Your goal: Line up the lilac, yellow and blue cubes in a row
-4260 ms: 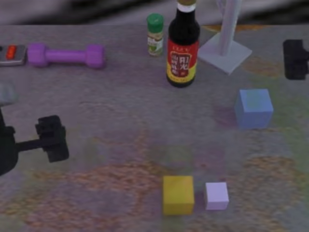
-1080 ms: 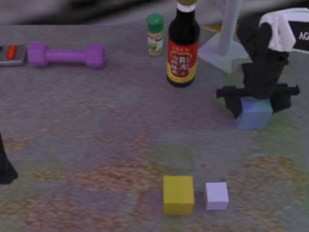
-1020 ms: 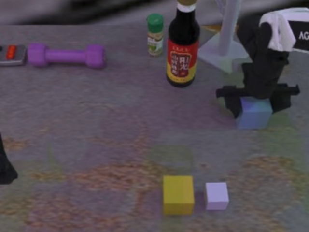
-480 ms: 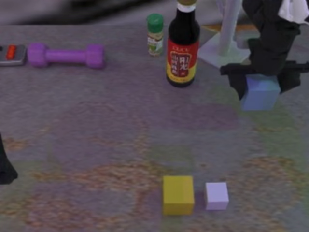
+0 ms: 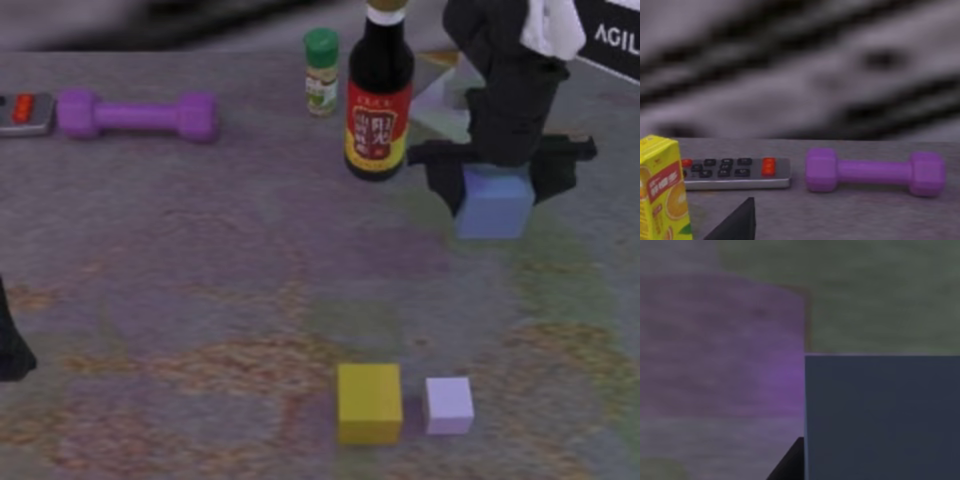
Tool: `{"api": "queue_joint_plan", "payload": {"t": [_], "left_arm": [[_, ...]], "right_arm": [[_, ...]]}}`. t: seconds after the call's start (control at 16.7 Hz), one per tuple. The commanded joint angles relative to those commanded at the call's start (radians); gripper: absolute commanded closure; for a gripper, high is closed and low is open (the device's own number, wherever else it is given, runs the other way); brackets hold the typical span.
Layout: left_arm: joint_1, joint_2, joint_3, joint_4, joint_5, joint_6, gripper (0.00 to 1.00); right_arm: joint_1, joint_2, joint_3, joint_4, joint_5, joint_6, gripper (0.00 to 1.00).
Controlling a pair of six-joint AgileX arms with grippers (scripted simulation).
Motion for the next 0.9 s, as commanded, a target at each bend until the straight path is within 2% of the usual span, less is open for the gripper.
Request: {"api": "queue_joint_plan", "payload": {"t": [0.54,0.72,0.9], "left_arm": [[0.000,0.000,0.000,0.000,0.000,0.000,0.00],[0.000,0.000,0.000,0.000,0.000,0.000,0.00],[0.000,0.000,0.000,0.000,0.000,0.000,0.00]], "right_arm": [[0.555,0.005,0.056,-0.067,0.002,0.577,1.00],[0.650,-0.010,0.060,-0.070,0.004,0.673,1.00],[0.662,-0.013,0.060,-0.070,0.005,0.684,1.00]]}}
